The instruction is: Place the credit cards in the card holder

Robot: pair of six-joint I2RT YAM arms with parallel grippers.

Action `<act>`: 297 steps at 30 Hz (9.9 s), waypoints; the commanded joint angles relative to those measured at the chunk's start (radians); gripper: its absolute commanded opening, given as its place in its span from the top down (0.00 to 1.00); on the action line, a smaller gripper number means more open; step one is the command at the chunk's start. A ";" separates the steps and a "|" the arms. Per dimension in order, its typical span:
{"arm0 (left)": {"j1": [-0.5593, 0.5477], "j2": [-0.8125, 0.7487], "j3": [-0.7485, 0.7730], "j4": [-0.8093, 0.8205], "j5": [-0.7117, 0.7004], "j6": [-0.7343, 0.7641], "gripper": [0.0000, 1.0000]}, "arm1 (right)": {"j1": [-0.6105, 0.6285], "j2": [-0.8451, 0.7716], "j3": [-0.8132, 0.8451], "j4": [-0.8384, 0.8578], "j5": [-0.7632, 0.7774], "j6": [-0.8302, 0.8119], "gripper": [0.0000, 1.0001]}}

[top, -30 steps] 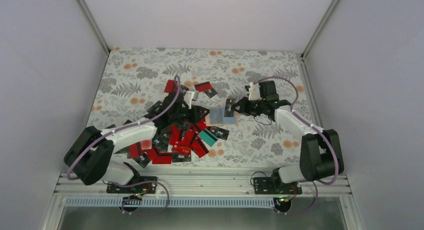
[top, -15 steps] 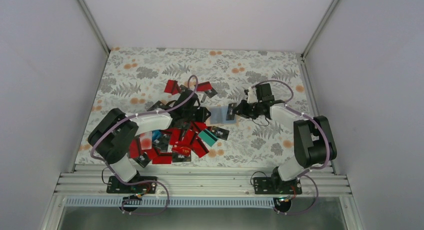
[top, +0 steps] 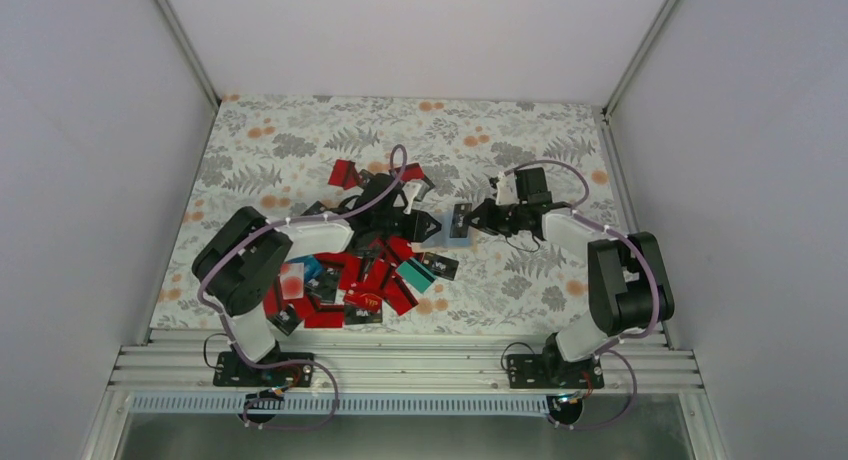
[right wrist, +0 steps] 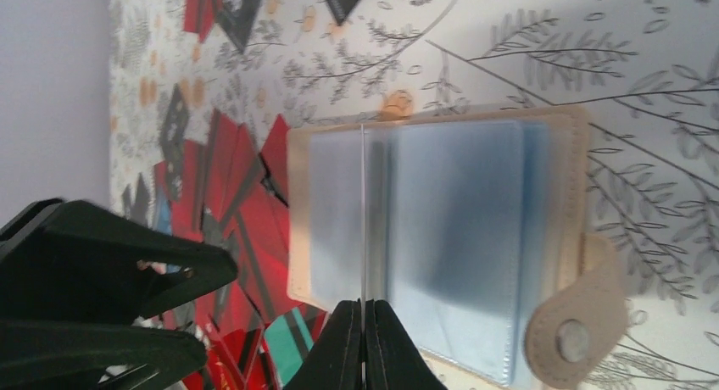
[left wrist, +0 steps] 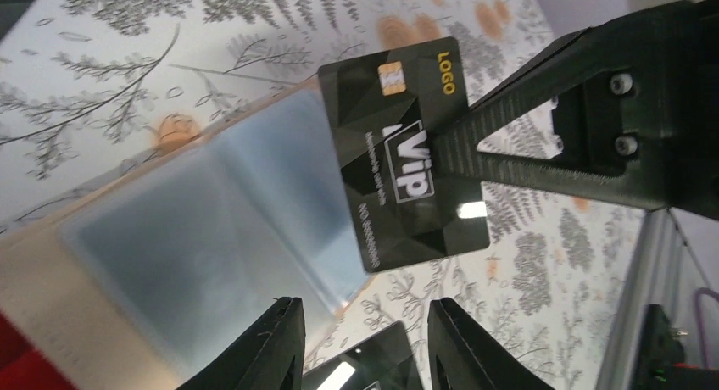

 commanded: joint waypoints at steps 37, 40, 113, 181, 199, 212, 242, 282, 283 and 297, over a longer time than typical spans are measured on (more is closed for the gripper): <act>0.158 -0.118 -0.129 0.493 0.584 -0.151 0.73 | 0.036 -0.207 -0.057 0.284 -0.534 0.043 0.95; 0.157 -0.108 -0.137 0.552 0.594 -0.189 0.78 | 0.052 -0.219 -0.053 0.284 -0.535 0.037 0.96; 0.158 0.251 0.091 0.015 0.395 -0.454 0.98 | 0.066 0.154 -0.122 0.051 0.228 0.002 0.87; 0.148 0.277 0.164 -0.141 0.375 -0.270 0.97 | 0.105 0.120 -0.162 0.038 0.227 0.054 0.88; 0.147 0.355 0.257 -0.247 0.438 -0.188 0.98 | 0.105 0.118 -0.157 0.041 0.202 0.035 0.87; 0.132 0.395 0.319 -0.288 0.451 -0.161 0.98 | 0.105 0.114 -0.147 0.034 0.191 0.024 0.85; 0.112 0.454 0.390 -0.365 0.407 -0.105 0.98 | 0.106 0.027 -0.054 -0.090 0.359 0.009 0.76; 0.068 0.471 0.372 -0.288 0.357 -0.227 0.98 | 0.105 0.055 -0.084 -0.050 0.311 0.003 0.91; 0.068 0.469 0.369 -0.289 0.353 -0.228 0.98 | 0.105 0.054 -0.085 -0.051 0.311 0.002 0.91; 0.059 0.431 0.351 -0.294 0.311 -0.239 0.76 | 0.106 0.032 -0.070 -0.080 0.306 -0.008 0.91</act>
